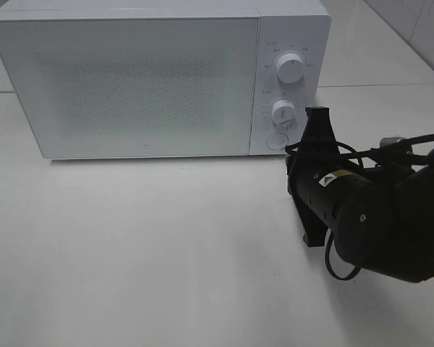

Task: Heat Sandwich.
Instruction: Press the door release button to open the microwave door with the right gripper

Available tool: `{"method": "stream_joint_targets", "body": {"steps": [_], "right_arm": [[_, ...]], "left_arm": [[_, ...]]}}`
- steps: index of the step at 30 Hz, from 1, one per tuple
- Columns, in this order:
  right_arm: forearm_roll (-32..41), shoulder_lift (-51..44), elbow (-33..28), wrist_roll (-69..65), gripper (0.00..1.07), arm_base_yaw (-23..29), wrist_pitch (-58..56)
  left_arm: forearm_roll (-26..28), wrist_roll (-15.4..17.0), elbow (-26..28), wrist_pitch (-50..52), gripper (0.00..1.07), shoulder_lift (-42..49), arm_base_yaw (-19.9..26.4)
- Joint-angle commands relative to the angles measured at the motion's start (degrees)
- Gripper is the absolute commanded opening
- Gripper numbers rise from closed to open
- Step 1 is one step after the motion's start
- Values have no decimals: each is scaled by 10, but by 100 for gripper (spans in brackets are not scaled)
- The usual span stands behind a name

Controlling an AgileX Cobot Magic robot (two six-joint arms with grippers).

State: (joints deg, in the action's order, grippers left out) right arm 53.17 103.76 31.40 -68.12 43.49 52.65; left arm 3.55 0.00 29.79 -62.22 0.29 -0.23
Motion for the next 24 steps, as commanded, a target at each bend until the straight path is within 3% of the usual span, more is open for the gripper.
{"method": "stream_joint_targets", "body": {"steps": [1,24], "right_arm": [[-13,10,13,-1,0,-17,-5],[-96,119,139,-9,0,-87,-30]], "left_arm": [[1,0,-2,7,98,2,3],[1,0,-2,7,98,3,3]]}}
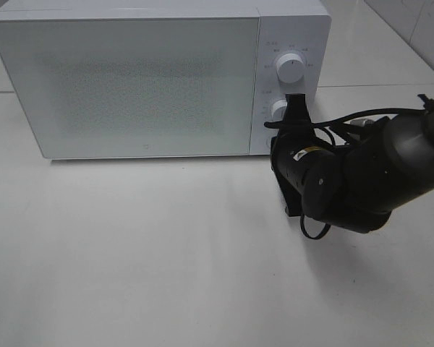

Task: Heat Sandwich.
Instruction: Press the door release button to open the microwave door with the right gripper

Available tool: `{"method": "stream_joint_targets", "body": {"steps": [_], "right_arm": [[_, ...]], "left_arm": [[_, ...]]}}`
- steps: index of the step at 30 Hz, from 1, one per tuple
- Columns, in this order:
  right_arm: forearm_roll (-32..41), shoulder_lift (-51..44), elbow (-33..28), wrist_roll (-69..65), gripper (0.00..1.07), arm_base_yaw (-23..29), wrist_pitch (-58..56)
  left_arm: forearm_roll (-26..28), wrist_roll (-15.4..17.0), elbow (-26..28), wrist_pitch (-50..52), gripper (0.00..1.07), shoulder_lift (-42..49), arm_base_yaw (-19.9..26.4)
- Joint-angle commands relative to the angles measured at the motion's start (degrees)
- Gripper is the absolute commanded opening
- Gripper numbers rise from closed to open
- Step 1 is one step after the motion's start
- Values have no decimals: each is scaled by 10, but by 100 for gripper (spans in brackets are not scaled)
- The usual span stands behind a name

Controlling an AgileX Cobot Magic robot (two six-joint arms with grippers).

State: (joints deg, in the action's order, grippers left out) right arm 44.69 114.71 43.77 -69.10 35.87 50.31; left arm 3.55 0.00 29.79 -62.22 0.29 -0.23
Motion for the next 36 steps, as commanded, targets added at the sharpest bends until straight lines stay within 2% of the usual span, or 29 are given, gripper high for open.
{"method": "stream_joint_targets", "body": {"steps": [1,19,36], "right_arm": [[-12,15,20,1,0,-13,-7],[-37,48,60,3,0,-50,-19],[-65,70,60,-27,0,-50,7]], "left_arm": [[1,0,-2,7,98,3,3],[-1,0,-2,7,98,3,3],[-1,0,-2,7,98,3,3]]}}
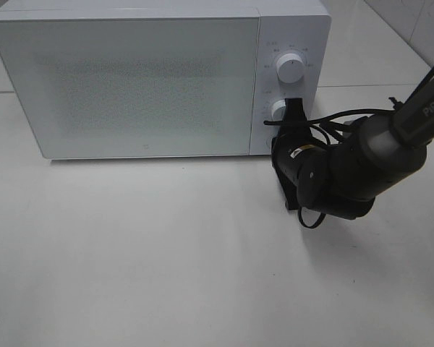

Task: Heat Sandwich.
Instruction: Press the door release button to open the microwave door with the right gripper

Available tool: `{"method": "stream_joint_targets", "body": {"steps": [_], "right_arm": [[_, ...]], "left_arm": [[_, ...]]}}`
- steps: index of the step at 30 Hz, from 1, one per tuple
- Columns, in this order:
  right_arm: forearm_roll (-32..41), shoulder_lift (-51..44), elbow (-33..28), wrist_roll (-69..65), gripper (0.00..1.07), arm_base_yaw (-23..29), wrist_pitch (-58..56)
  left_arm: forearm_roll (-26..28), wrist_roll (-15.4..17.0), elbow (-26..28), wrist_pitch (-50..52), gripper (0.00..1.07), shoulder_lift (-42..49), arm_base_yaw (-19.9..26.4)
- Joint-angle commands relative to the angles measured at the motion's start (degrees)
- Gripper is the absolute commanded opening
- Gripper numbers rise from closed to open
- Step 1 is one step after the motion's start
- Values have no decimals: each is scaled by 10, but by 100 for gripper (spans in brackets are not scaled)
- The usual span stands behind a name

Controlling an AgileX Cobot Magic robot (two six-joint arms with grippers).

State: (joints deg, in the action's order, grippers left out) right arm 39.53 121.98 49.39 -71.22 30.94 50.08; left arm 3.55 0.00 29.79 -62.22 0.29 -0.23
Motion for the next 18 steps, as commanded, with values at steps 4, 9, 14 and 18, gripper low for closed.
{"method": "stream_joint_targets", "body": {"steps": [4,9,14,18], "right_arm": [[-37,-3,11,-7,0,-1,14],[-31,-3,17,-3,0,-1,15],[-20,5,23,-1,0,-1,31],[-18,13,36,-1,0,-1,49]], "left_arm": [[-1,0,-2,7,98,3,3],[-1,0,-2,7,98,3,3],[-1,0,-2,7,98,3,3],[-1,0,-2,7,98,3,3]]}}
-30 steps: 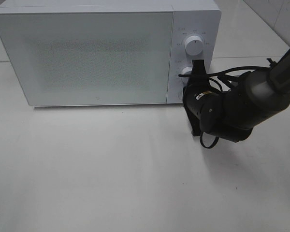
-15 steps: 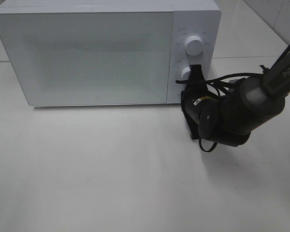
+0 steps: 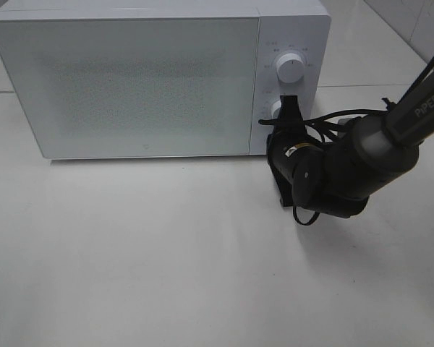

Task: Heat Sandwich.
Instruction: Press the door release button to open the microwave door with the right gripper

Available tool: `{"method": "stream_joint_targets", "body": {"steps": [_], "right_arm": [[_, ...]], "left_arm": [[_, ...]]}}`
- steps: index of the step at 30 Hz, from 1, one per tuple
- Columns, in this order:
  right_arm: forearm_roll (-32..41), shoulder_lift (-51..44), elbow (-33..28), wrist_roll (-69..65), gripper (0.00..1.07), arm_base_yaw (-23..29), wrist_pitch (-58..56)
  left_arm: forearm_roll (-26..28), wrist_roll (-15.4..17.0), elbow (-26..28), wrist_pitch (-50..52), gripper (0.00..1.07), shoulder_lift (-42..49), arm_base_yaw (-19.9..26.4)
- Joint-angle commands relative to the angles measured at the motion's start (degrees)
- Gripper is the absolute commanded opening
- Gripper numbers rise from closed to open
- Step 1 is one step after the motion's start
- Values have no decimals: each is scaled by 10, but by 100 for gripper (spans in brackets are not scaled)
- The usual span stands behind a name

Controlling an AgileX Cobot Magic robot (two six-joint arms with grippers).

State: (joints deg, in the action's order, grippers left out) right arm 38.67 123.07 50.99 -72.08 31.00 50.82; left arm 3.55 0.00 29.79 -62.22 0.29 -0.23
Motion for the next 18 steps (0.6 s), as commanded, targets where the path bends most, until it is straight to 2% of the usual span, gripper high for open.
{"method": "stream_joint_targets", "body": {"steps": [1,7,18], "right_arm": [[-10,3,24,7,0,-2,50],[5,4,45,25,0,-12,122],[-3,4,77,32,0,-30,172]], "left_arm": [[-1,0,-2,7,98,3,3],[-1,0,-2,7,98,3,3],[-1,0,-2,7,98,3,3]]}}
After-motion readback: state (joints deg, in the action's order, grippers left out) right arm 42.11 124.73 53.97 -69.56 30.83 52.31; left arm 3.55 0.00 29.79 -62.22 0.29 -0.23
